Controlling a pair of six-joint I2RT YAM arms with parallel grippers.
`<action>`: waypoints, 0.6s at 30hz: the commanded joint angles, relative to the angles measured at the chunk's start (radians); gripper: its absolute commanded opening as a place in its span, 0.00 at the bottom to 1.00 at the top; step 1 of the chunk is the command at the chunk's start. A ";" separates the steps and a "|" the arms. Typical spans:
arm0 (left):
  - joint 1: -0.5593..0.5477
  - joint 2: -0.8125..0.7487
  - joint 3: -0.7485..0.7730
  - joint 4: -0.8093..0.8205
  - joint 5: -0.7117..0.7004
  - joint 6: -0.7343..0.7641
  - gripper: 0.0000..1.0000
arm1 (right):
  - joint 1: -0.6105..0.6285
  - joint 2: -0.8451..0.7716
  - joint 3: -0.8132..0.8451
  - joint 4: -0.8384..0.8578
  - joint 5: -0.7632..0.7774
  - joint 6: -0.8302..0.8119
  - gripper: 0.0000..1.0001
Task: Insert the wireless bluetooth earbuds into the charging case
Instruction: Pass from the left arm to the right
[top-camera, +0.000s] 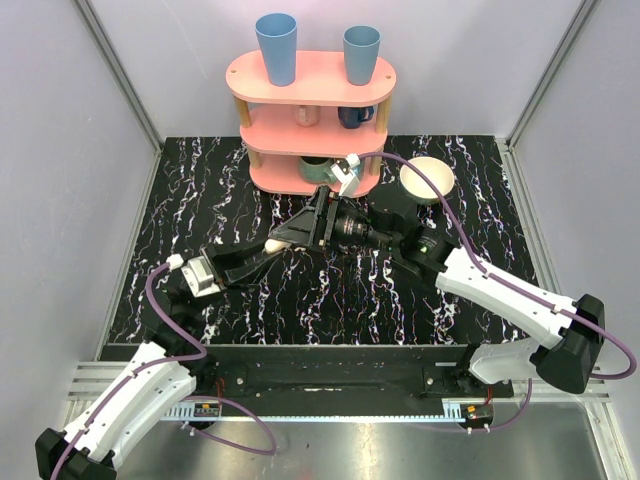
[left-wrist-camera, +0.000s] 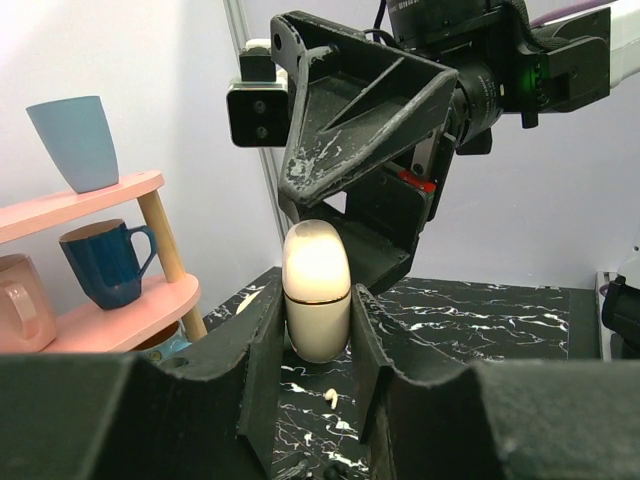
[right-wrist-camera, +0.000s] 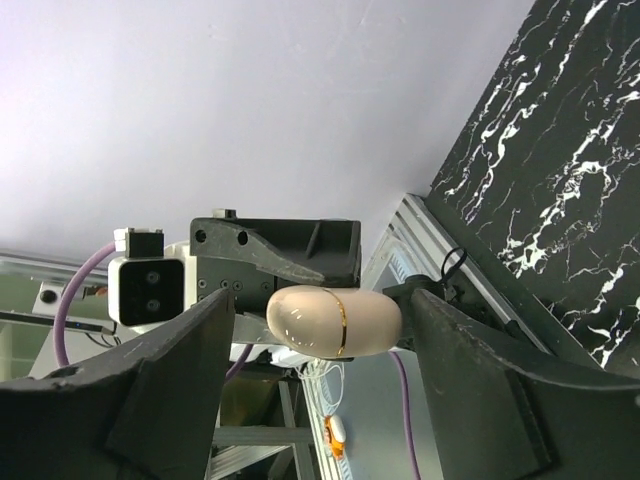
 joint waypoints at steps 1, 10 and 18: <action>-0.001 0.005 0.026 0.070 -0.039 0.019 0.00 | -0.008 0.003 -0.008 0.094 -0.056 0.038 0.76; -0.001 0.011 0.026 0.073 -0.060 0.016 0.00 | -0.012 0.016 -0.011 0.112 -0.095 0.053 0.66; -0.001 0.020 0.031 0.070 -0.042 0.005 0.00 | -0.018 0.014 -0.024 0.155 -0.105 0.061 0.45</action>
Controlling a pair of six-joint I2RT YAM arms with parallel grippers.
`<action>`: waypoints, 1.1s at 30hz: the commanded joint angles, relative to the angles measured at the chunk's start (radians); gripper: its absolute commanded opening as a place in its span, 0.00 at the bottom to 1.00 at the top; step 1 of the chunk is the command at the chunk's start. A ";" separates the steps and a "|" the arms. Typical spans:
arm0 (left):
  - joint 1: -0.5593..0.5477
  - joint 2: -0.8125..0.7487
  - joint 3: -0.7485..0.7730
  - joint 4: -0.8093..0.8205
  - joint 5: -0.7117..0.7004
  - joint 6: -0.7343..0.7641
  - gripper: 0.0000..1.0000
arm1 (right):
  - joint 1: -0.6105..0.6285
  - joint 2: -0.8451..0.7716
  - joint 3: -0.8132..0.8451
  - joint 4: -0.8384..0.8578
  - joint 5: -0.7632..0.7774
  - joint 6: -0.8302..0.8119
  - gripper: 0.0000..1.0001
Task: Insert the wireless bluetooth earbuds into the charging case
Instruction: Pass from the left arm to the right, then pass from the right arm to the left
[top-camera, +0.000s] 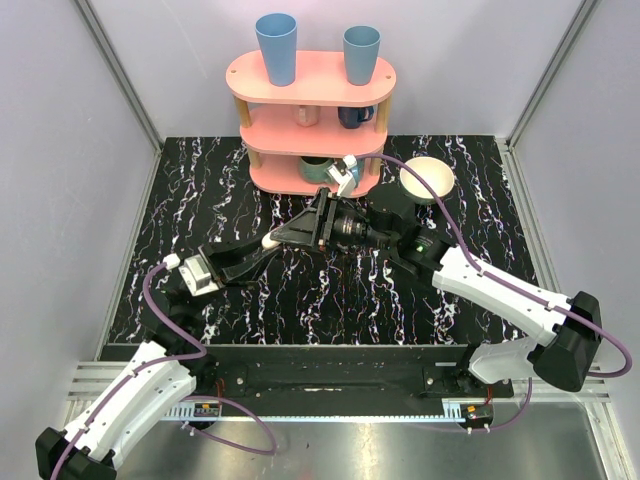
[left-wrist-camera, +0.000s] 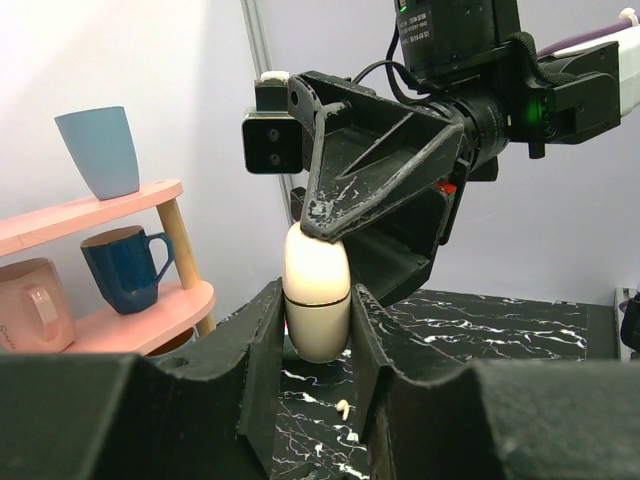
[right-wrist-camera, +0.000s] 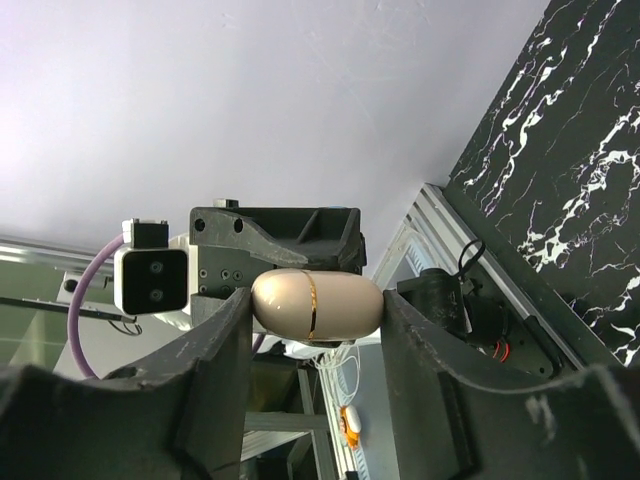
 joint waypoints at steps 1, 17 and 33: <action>-0.003 0.011 0.030 0.041 0.000 0.003 0.00 | -0.006 -0.001 0.002 0.086 -0.044 0.010 0.41; -0.002 0.007 0.016 0.038 -0.006 -0.017 0.41 | -0.015 0.002 -0.024 0.158 -0.058 0.030 0.26; -0.002 0.027 0.009 0.110 -0.040 -0.043 0.42 | -0.018 0.016 -0.025 0.158 -0.066 0.042 0.24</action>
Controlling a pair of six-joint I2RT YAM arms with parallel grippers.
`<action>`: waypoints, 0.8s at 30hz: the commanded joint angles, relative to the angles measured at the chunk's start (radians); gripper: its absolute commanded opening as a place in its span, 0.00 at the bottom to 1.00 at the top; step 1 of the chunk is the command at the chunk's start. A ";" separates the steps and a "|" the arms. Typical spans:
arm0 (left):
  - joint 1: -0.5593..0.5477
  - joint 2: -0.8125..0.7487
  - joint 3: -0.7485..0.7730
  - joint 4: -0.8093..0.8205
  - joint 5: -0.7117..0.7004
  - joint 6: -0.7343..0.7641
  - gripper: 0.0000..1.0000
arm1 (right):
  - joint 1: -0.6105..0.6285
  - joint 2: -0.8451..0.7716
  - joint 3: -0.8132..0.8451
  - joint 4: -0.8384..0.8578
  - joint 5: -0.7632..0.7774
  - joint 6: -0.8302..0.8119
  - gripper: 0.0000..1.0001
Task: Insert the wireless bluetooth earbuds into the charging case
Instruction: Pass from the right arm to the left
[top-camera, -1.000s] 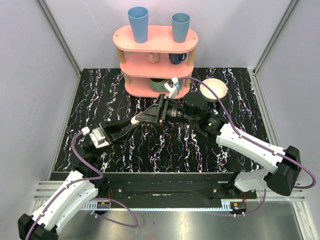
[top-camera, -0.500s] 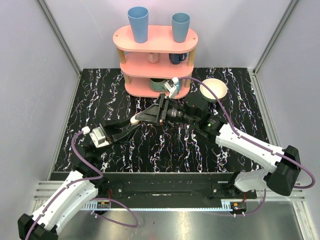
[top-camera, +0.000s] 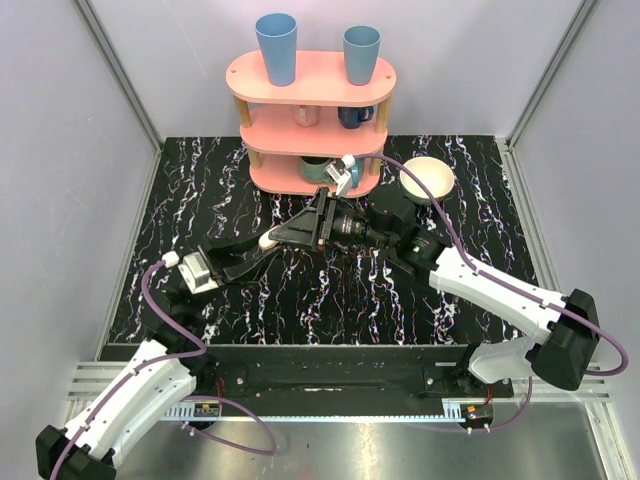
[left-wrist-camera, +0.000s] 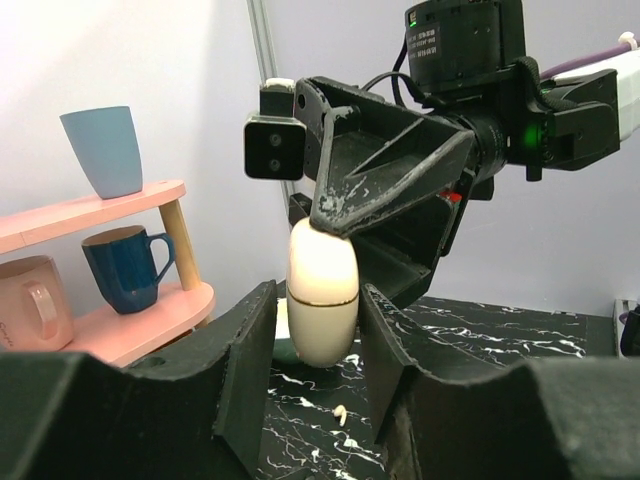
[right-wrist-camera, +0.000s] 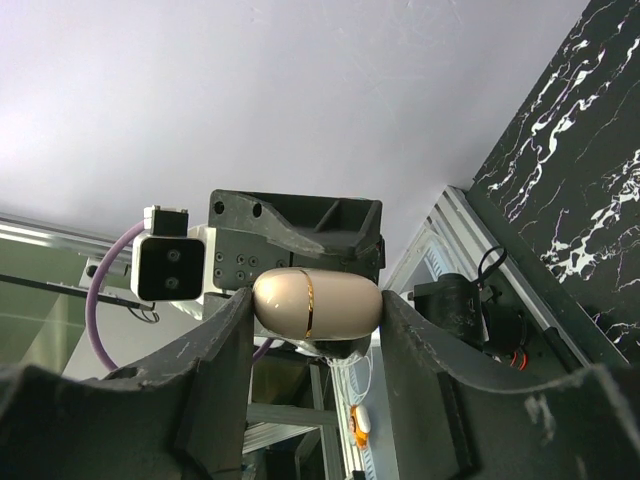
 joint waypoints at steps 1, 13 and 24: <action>-0.001 0.018 0.006 0.111 -0.023 -0.031 0.41 | -0.008 0.007 0.004 0.054 -0.023 0.014 0.24; -0.001 0.015 0.003 0.081 -0.005 -0.028 0.40 | -0.008 -0.004 0.004 0.065 -0.020 0.008 0.24; -0.001 0.024 0.002 0.079 -0.004 -0.025 0.43 | -0.009 -0.004 0.001 0.074 -0.024 0.011 0.24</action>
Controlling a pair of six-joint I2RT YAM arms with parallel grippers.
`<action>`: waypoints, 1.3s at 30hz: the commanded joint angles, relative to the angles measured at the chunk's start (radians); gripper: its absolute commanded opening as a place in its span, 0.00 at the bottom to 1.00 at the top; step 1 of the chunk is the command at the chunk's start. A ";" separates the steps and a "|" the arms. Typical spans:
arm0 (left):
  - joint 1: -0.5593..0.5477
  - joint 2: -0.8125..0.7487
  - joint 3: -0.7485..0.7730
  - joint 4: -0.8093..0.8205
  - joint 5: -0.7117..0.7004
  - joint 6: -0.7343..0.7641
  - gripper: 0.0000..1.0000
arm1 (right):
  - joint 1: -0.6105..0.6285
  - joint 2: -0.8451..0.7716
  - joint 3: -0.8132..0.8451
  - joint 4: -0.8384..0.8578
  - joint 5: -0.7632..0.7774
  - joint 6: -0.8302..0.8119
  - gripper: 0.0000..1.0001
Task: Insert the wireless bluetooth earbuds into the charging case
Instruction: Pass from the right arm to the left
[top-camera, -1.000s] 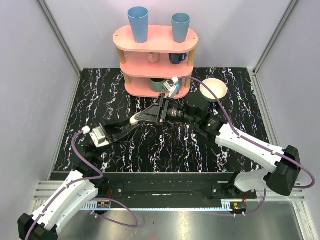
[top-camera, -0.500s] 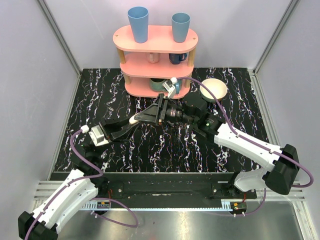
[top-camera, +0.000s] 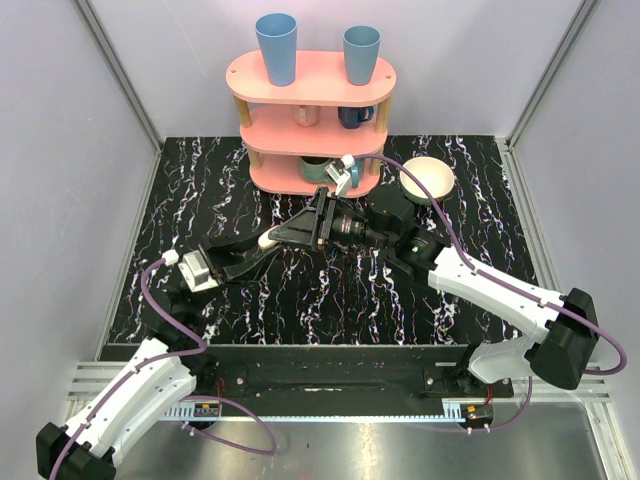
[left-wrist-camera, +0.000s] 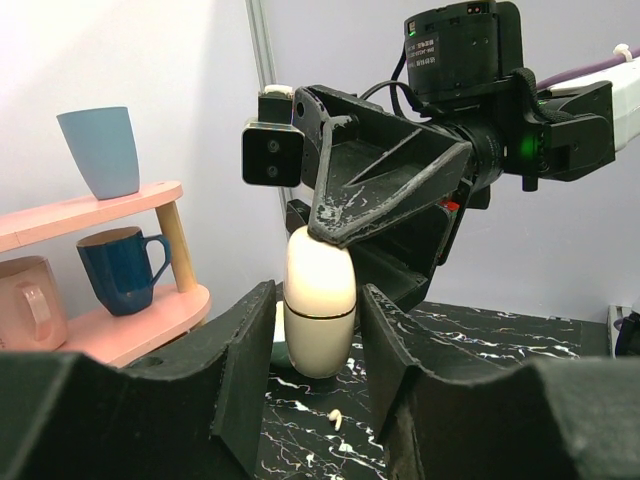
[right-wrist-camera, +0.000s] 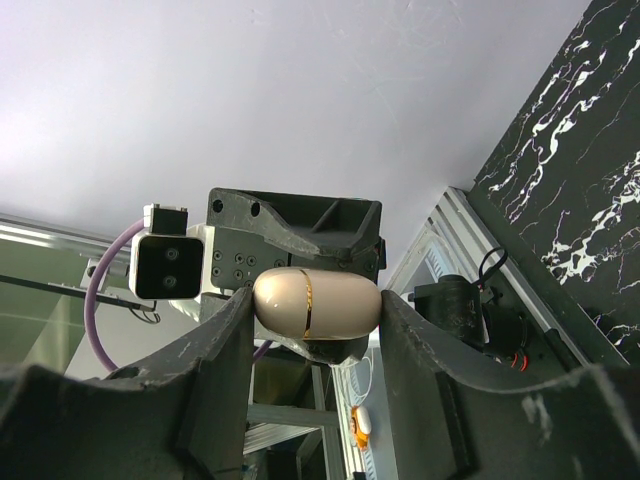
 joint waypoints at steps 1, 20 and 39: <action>-0.001 0.003 0.003 0.042 0.000 0.000 0.43 | -0.009 -0.014 0.006 0.061 -0.021 0.003 0.24; -0.001 0.009 -0.001 0.039 -0.026 0.006 0.44 | -0.009 -0.025 -0.002 0.063 -0.014 0.000 0.23; -0.001 0.003 0.020 -0.029 -0.006 0.019 0.00 | -0.009 -0.064 0.053 -0.092 0.031 -0.222 0.69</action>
